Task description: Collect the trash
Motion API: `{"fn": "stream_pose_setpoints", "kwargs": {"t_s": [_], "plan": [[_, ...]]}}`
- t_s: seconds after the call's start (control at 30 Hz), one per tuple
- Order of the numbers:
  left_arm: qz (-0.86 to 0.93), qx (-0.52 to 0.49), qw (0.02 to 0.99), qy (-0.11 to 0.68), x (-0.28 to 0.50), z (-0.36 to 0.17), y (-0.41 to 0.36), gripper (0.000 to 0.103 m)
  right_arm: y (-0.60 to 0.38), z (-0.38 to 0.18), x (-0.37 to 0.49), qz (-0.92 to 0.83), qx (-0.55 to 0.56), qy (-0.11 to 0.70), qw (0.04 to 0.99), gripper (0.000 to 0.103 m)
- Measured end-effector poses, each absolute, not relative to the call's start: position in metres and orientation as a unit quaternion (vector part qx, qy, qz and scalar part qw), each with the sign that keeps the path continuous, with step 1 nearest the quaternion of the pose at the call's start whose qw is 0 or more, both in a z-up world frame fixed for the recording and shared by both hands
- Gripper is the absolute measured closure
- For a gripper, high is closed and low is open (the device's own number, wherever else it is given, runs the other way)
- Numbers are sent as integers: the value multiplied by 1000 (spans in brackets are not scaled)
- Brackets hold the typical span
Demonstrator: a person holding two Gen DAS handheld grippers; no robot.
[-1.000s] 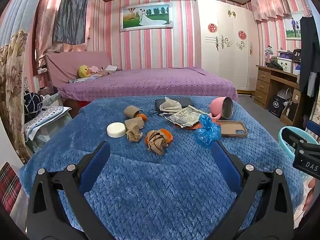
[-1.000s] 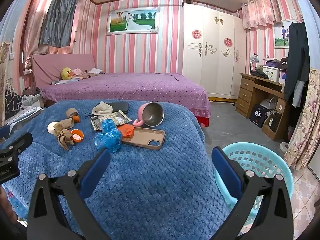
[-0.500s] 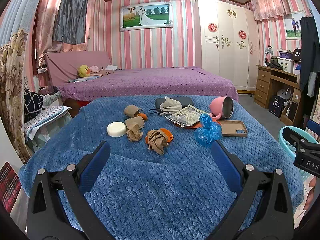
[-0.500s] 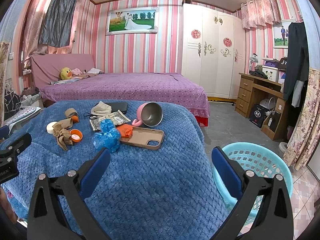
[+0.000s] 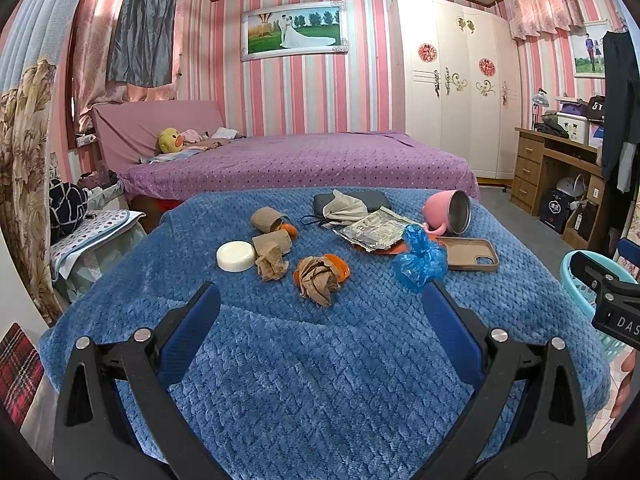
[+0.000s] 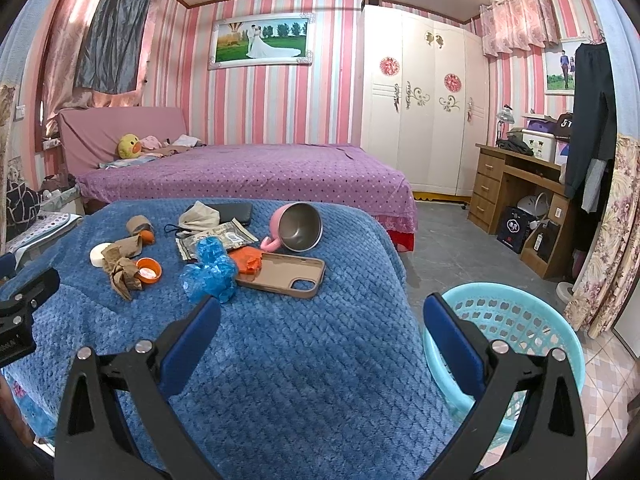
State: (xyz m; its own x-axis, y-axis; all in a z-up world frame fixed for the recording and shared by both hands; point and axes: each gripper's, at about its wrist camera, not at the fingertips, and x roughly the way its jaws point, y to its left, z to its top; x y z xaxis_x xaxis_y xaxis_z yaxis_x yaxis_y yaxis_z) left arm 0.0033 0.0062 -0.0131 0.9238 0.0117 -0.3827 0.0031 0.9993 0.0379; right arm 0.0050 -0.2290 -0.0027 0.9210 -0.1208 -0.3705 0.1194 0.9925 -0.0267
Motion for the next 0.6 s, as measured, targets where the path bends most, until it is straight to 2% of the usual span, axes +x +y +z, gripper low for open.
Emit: {"fn": "stream_pose_setpoints", "kwargs": {"t_s": [0.6], "plan": [[5, 25, 980, 197, 5, -8, 3, 5, -225, -4, 2, -64, -2, 189, 980, 4]]}}
